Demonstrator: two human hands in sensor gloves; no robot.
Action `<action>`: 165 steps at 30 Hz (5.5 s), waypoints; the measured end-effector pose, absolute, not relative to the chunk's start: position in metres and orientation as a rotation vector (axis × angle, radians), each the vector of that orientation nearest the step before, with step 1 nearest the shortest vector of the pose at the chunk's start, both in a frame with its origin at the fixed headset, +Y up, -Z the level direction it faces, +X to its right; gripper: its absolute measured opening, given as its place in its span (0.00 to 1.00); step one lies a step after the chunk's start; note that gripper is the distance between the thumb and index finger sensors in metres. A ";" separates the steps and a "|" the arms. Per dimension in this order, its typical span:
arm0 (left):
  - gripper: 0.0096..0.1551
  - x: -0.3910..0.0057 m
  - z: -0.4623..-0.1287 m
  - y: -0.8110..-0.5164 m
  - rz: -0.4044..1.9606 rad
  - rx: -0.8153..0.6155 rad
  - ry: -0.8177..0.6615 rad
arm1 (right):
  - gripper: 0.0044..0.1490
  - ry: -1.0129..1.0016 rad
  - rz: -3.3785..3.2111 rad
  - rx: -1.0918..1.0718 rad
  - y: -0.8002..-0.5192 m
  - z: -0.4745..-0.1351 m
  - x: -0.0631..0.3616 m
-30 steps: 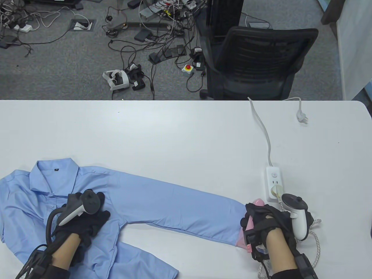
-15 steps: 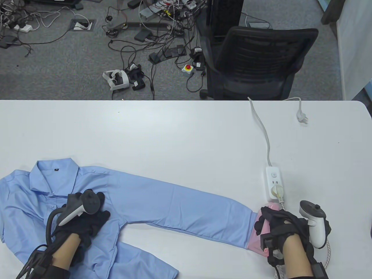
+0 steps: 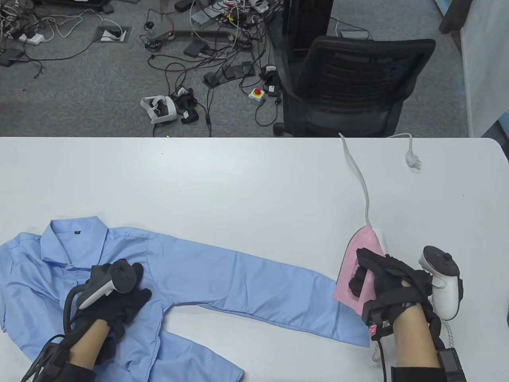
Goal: Iron long-sleeve shirt with electric iron on table
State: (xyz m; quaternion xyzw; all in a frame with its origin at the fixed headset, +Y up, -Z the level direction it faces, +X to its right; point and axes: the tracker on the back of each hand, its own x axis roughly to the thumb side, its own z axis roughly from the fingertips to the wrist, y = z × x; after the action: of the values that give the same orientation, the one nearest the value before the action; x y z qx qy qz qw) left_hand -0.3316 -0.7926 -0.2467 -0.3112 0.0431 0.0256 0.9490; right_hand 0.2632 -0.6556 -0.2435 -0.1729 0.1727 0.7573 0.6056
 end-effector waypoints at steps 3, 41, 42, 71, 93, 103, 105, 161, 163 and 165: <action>0.43 -0.332 -0.247 -0.793 0.058 -0.634 0.088 | 0.30 0.277 1.734 -0.319 -0.643 -0.253 0.249; 0.44 -0.331 -0.248 -0.793 0.055 -0.639 0.088 | 0.28 0.242 1.905 -0.733 -0.749 -0.356 0.216; 0.44 -0.331 -0.248 -0.793 0.055 -0.638 0.088 | 0.29 0.245 1.956 -0.757 -0.747 -0.356 0.215; 0.42 -0.345 -0.235 -0.741 0.257 -0.228 -0.001 | 0.56 -0.143 2.570 -0.218 -0.610 -0.287 0.096; 0.40 -0.393 -0.214 -0.721 0.325 -0.087 0.203 | 0.52 0.954 2.936 0.632 -0.783 -0.236 -0.181; 0.41 -0.376 -0.211 -0.716 0.161 -0.194 0.217 | 0.43 0.955 2.816 0.140 -0.781 -0.299 -0.056; 0.41 -0.373 -0.212 -0.718 0.148 -0.222 0.211 | 0.40 0.920 2.803 0.015 -0.782 -0.309 -0.021; 0.42 -0.383 -0.296 -0.740 -0.013 -0.477 0.272 | 0.49 0.415 2.945 -0.179 -0.726 -0.351 0.086; 0.42 -0.388 -0.275 -0.750 -0.039 -0.545 0.303 | 0.51 0.426 2.954 -0.121 -0.721 -0.323 0.081; 0.43 -0.392 -0.260 -0.762 -0.044 -0.612 0.285 | 0.52 0.513 2.976 -0.078 -0.723 -0.297 0.077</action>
State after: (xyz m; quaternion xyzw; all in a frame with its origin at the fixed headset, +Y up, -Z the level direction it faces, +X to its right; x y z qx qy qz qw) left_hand -0.3924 -0.7624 -0.2597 -0.3000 0.1397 -0.0216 0.9434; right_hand 0.0775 -0.7234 -0.2973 -0.0257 0.1695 0.9834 0.0602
